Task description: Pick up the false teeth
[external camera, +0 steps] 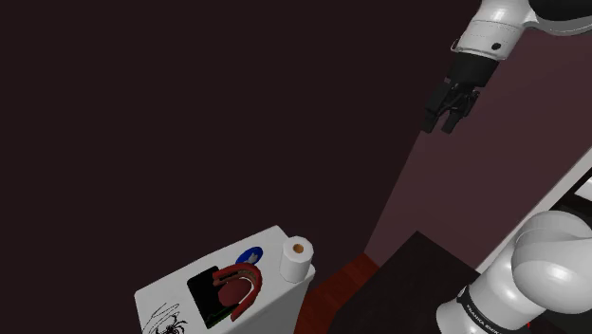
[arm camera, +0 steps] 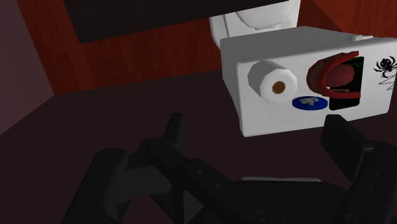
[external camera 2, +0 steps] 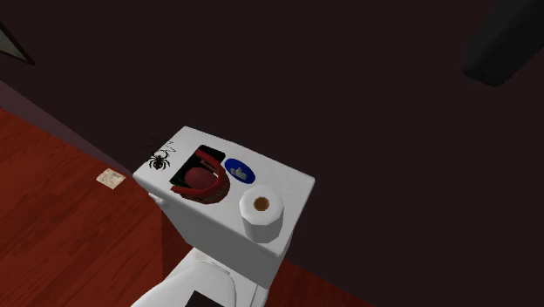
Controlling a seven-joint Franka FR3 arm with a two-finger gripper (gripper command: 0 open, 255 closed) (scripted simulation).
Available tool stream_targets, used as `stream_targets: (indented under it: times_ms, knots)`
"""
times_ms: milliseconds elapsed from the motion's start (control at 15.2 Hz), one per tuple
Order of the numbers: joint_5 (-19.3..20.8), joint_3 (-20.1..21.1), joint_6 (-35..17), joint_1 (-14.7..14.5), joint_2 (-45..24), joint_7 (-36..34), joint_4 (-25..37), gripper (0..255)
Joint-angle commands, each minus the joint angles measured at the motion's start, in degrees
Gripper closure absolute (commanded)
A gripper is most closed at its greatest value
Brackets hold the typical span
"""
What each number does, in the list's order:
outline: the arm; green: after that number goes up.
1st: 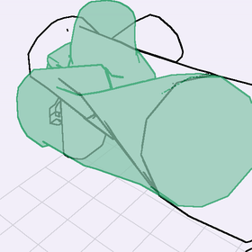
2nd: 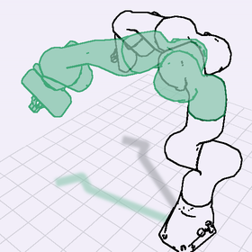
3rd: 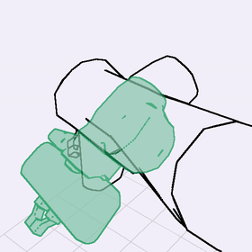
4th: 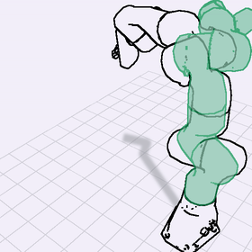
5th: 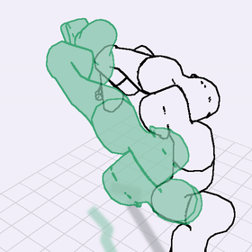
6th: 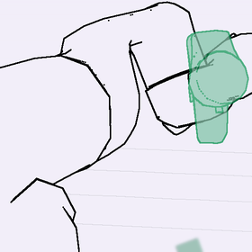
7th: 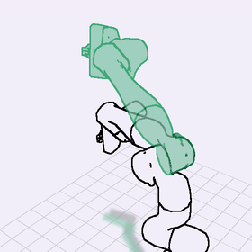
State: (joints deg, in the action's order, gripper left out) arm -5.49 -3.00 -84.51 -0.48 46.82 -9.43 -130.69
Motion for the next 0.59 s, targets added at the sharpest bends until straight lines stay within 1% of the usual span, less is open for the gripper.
stream_targets:
  times_ms: [0, 264, 528]
  knots:
    - [0.0, 0.0, 0.0, 0.0, 0.0, 0.0, 0.0, 0]
    - [-2.0, 3.7, -7.2, -0.9, 0.1, -2.9, -6.3, 0]
    - [-4.1, 7.5, -14.9, -2.0, -1.3, -5.7, -11.6, 0]
